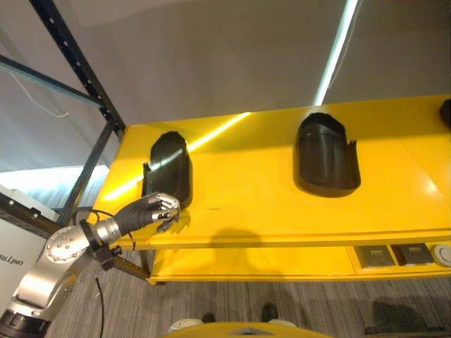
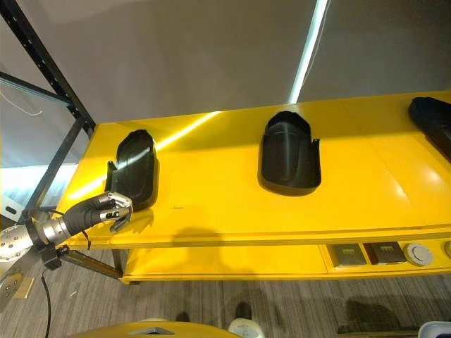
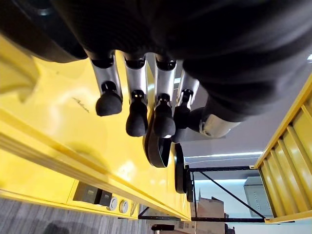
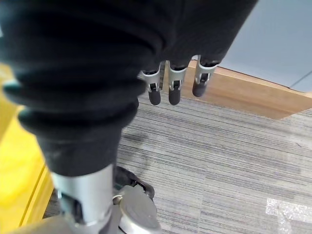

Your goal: Move parts from the plastic box to the shelf.

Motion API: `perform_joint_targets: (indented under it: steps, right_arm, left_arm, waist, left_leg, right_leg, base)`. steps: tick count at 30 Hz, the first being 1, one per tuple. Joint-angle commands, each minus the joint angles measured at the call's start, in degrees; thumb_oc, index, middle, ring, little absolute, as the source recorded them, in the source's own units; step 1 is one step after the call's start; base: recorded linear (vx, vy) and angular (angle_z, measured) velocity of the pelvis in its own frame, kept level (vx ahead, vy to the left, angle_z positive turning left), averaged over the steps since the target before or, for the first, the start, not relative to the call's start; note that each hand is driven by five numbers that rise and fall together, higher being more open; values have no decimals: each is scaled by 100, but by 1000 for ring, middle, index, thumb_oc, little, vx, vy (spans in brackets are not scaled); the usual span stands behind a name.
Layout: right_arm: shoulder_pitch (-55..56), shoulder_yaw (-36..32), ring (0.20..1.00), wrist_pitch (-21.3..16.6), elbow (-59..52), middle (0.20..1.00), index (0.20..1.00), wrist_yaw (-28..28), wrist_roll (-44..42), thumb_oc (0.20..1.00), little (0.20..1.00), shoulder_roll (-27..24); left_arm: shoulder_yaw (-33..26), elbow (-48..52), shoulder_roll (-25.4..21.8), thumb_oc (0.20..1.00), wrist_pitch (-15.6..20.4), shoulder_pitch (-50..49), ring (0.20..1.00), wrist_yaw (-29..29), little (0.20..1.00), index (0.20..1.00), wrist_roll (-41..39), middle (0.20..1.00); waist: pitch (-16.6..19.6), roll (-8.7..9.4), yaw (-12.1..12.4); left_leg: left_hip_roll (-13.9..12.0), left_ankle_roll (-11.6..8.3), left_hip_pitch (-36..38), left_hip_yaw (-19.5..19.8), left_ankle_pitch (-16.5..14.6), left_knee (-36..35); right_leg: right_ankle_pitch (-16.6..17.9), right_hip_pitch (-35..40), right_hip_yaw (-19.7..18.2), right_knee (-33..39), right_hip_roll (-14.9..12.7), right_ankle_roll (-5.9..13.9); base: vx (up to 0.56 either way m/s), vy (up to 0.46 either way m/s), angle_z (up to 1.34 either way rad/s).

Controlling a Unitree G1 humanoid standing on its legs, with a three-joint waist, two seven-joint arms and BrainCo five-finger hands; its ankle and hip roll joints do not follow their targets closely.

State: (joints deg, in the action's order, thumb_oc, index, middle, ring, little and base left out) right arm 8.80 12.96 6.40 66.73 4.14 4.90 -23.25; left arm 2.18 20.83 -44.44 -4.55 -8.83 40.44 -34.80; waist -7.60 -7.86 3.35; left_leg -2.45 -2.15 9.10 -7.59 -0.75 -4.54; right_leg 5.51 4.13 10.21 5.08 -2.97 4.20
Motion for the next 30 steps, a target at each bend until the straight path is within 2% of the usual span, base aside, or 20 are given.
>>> perform_joint_targets:
  steps: [1, 3, 4, 8, 11, 21, 30]
  right_arm:
    - [-139, 208, 1000, -15, 383, 1000, 1000, 45, 84, 1000, 1000, -29]
    - [-137, 218, 1000, 14, 360, 1000, 1000, 33, 73, 1000, 1000, -37]
    - [-134, 239, 1000, 34, 330, 1000, 1000, 16, 66, 1000, 1000, -55]
    - [-169, 300, 1000, 68, 316, 1000, 1000, 20, 14, 1000, 1000, -58]
    - [-169, 302, 1000, 58, 326, 1000, 1000, 38, -11, 1000, 1000, -47]
    - [-150, 258, 1000, 57, 281, 1000, 1000, 70, -52, 1000, 1000, -28]
    - [-143, 288, 1000, 41, 282, 1000, 1000, 114, -50, 1000, 1000, 70]
  left_arm:
    - [-313, 146, -51, 200, 53, 134, 200, 169, 200, 200, -198, 200]
    - [-292, 101, -46, 200, -89, 106, 200, 155, 200, 200, -76, 200]
    - [-235, -21, -72, 200, -299, 85, 200, 91, 200, 200, 54, 200]
    - [78, -307, -40, 200, -501, 90, 200, -238, 200, 200, 217, 200]
    - [244, -494, 57, 200, -498, 60, 200, -458, 200, 200, 194, 200]
    - [267, -958, 410, 200, -96, -151, 200, -1212, 200, 200, -7, 200]
    - [479, -1364, 812, 200, 202, 128, 200, -1725, 200, 200, -36, 200]
  waist:
    - [-27, 309, -78]
    - [-26, 307, -71]
    - [-29, 308, -75]
    - [-38, 309, -103]
    - [-48, 306, -120]
    - [-114, 307, -117]
    - [-124, 354, -189]
  left_leg:
    - [133, 26, -510, -77, -43, 303]
    - [141, 30, -514, -61, -40, 304]
    - [143, 32, -522, -58, -36, 315]
    - [146, 43, -522, -49, -39, 318]
    - [150, 55, -524, -46, -47, 325]
    - [131, 63, -533, -64, -39, 360]
    - [96, 61, -519, -113, -50, 372]
  right_leg:
    - [-476, 132, -10, -106, -101, 316]
    - [-473, 126, 0, -118, -106, 317]
    - [-470, 120, 7, -133, -111, 326]
    - [-479, 103, 4, -158, -112, 327]
    - [-484, 94, -7, -168, -111, 326]
    - [-474, 89, 25, -189, -129, 309]
    - [-484, 83, 14, -217, -129, 299]
  base:
    - [9, 7, 4]
    - [3, 3, 2]
    - [0, 0, 0]
    - [0, 0, 0]
    - [0, 0, 0]
    - [0, 0, 0]
    - [0, 0, 0]
